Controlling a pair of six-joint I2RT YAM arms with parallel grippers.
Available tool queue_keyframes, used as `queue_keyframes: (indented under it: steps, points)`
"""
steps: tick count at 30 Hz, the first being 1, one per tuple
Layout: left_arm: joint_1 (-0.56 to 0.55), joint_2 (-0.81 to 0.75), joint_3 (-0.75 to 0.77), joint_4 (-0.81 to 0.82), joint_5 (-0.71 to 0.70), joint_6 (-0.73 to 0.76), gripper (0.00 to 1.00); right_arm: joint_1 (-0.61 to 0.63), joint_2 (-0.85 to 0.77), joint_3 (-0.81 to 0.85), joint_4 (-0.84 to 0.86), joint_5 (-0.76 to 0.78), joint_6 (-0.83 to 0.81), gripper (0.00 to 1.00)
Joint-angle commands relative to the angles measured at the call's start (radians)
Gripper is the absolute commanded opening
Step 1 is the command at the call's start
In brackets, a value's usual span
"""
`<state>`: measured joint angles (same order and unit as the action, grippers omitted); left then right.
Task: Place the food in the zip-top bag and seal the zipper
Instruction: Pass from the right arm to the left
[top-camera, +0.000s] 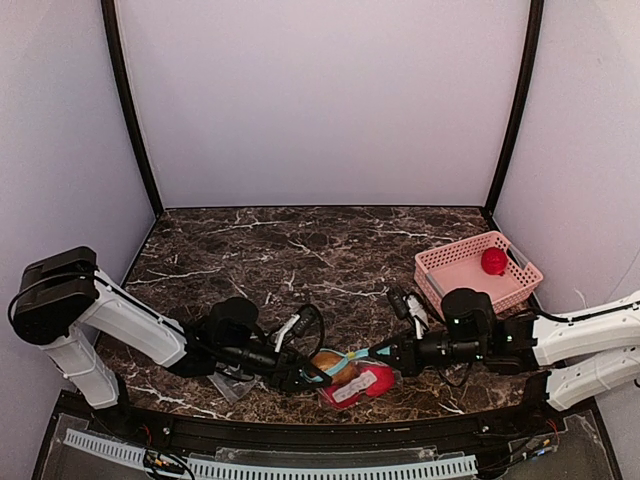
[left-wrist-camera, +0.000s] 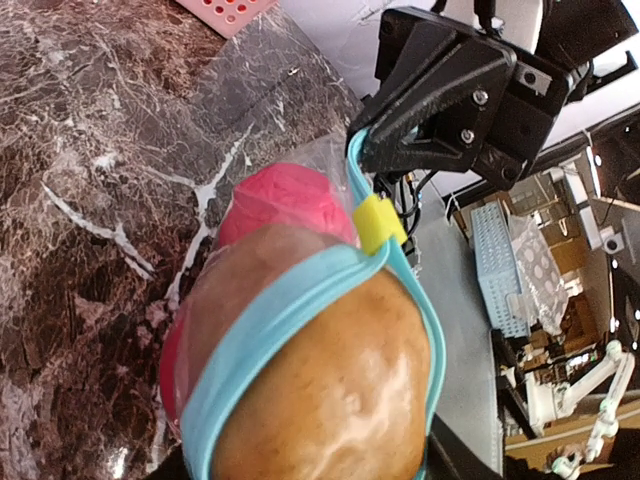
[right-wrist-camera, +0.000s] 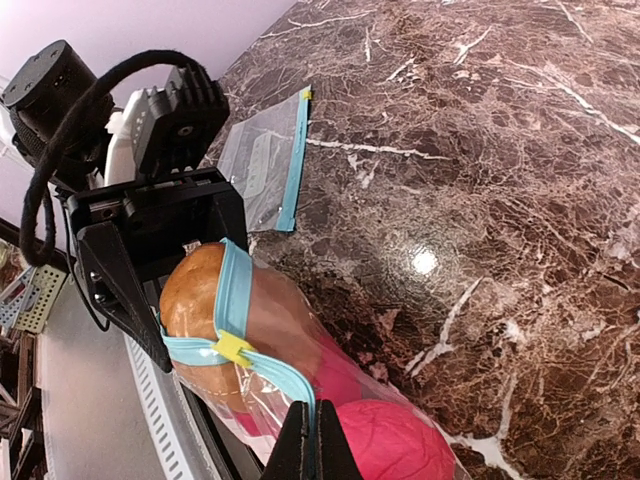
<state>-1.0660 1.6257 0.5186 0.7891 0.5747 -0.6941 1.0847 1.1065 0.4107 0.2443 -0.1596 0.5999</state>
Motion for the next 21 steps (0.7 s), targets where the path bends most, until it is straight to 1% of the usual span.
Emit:
queue_keyframes:
  steps: [1,5,6,11,12,13,14,16,17,18,19,21]
  points:
    - [-0.014,0.033,0.034,0.063,-0.026,0.014,0.47,0.002,-0.015,-0.032,0.002,0.011,0.029,0.0]
    - [-0.023,0.04,0.059,0.024,-0.044,0.037,0.31,0.002,-0.028,-0.038,-0.032,0.024,0.043,0.0]
    - [-0.026,0.039,0.064,0.01,-0.048,0.041,0.29,0.001,-0.035,-0.038,-0.044,0.031,0.045,0.0]
    - [-0.027,0.024,0.082,-0.045,-0.065,0.075,0.13,0.003,-0.082,-0.034,-0.103,0.044,0.054,0.0]
    - [-0.028,0.022,0.085,-0.059,-0.066,0.081,0.08,0.002,-0.095,-0.026,-0.128,0.046,0.053,0.02]
    - [-0.028,0.018,0.09,-0.069,-0.066,0.084,0.05,0.003,-0.11,-0.013,-0.159,0.048,0.053,0.11]
    - [-0.028,0.016,0.093,-0.074,-0.066,0.088,0.02,0.003,-0.128,0.002,-0.199,0.053,0.05,0.22]
    - [-0.03,0.008,0.103,-0.088,-0.067,0.095,0.01,0.003,-0.164,0.044,-0.287,0.07,0.043,0.47]
    - [-0.033,-0.001,0.109,-0.102,-0.071,0.098,0.01,0.005,-0.184,0.066,-0.332,0.084,0.039,0.57]
    - [-0.034,-0.007,0.113,-0.111,-0.075,0.106,0.01,0.006,-0.199,0.092,-0.381,0.103,0.034,0.64]
    - [-0.04,-0.022,0.121,-0.136,-0.089,0.111,0.01,0.011,-0.21,0.118,-0.429,0.126,0.033,0.68]
    - [-0.051,-0.049,0.139,-0.193,-0.122,0.139,0.01,0.016,-0.221,0.188,-0.519,0.176,0.036,0.73]
